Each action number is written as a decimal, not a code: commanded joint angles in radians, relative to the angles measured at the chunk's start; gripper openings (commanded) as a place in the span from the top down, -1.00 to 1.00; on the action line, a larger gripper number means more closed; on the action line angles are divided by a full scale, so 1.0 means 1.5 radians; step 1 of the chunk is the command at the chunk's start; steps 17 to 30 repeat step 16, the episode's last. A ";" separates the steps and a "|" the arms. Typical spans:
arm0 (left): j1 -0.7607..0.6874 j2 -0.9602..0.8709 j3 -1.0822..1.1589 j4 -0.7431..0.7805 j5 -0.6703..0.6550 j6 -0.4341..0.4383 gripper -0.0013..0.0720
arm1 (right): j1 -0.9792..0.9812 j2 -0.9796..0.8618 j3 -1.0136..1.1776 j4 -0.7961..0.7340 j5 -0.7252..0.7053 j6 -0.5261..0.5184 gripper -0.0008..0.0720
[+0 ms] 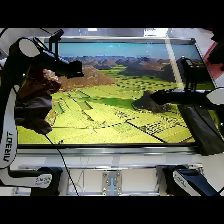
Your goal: Fold the shirts.
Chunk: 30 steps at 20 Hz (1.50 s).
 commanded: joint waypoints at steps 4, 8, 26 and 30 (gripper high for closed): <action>0.000 0.001 0.001 -0.002 -0.015 -0.003 0.91 | 0.065 0.001 -0.008 -0.001 0.040 0.057 -0.42; 0.000 0.001 0.001 -0.002 -0.015 -0.003 0.91 | 0.064 0.001 -0.008 -0.003 0.037 0.057 -0.42; 0.000 0.000 0.001 -0.002 -0.015 -0.003 0.91 | 0.064 0.001 -0.008 -0.003 0.037 0.057 -0.42; 0.000 0.000 0.001 -0.002 -0.015 -0.003 0.91 | 0.064 0.001 -0.008 -0.003 0.037 0.057 -0.42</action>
